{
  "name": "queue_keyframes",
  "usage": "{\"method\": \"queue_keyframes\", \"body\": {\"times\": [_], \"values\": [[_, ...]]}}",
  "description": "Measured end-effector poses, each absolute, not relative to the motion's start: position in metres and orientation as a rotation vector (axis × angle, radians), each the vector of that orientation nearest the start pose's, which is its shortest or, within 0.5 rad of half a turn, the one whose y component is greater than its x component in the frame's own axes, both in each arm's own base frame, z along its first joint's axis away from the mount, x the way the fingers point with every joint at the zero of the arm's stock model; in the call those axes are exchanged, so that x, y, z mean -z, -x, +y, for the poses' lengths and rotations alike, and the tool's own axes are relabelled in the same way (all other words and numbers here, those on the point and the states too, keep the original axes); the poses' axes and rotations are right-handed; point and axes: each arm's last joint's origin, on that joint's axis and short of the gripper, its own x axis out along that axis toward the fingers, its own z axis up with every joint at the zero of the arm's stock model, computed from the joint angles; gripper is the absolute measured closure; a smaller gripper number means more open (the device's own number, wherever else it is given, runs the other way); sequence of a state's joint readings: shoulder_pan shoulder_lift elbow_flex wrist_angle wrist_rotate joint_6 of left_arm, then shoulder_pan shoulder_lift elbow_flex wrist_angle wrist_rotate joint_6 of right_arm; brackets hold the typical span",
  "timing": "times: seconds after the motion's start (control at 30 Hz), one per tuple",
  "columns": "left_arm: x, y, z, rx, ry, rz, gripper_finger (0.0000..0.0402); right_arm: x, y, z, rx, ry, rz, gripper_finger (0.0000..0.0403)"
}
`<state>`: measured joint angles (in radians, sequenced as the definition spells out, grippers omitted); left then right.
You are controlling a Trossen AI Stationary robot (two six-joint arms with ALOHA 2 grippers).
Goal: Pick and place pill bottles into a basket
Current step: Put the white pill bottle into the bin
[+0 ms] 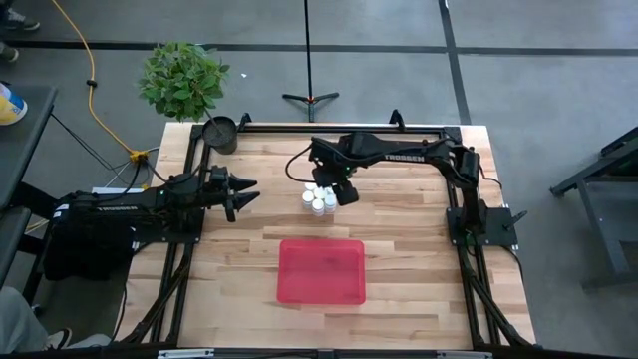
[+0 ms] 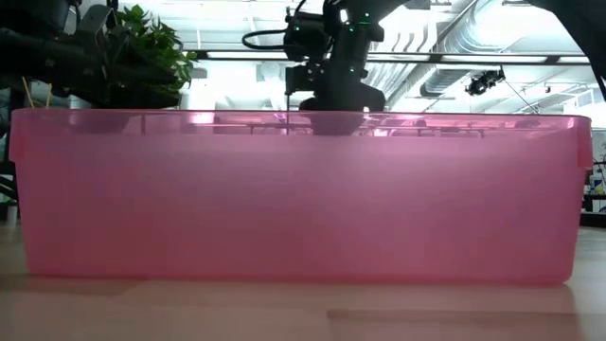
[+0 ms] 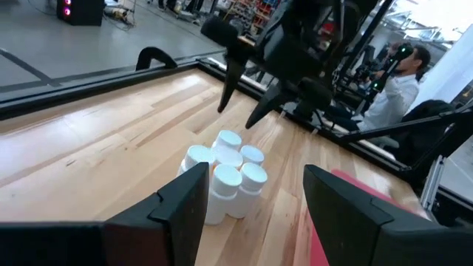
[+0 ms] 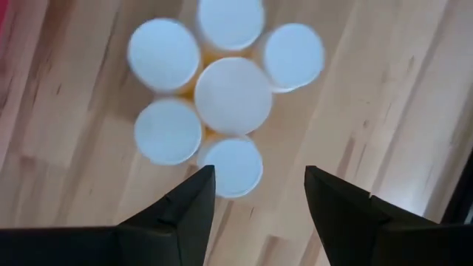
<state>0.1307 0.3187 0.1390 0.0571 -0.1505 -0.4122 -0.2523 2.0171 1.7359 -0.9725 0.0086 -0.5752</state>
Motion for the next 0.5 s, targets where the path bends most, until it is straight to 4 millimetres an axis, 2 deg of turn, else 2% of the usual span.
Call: {"method": "queue_keyframes", "body": {"times": [0.23,0.5], "values": [[-0.1894,-0.1151,0.0194,-0.300,0.403,0.068,0.0149,-0.2394,-0.4009,-0.1108,-0.065,0.201,1.262,0.0195],[-0.1894,-0.1151,0.0194,-0.299,0.392,0.069,0.0149,-0.2386,-0.3982,-0.1121,-0.027,0.120,1.283,0.0139]]}}
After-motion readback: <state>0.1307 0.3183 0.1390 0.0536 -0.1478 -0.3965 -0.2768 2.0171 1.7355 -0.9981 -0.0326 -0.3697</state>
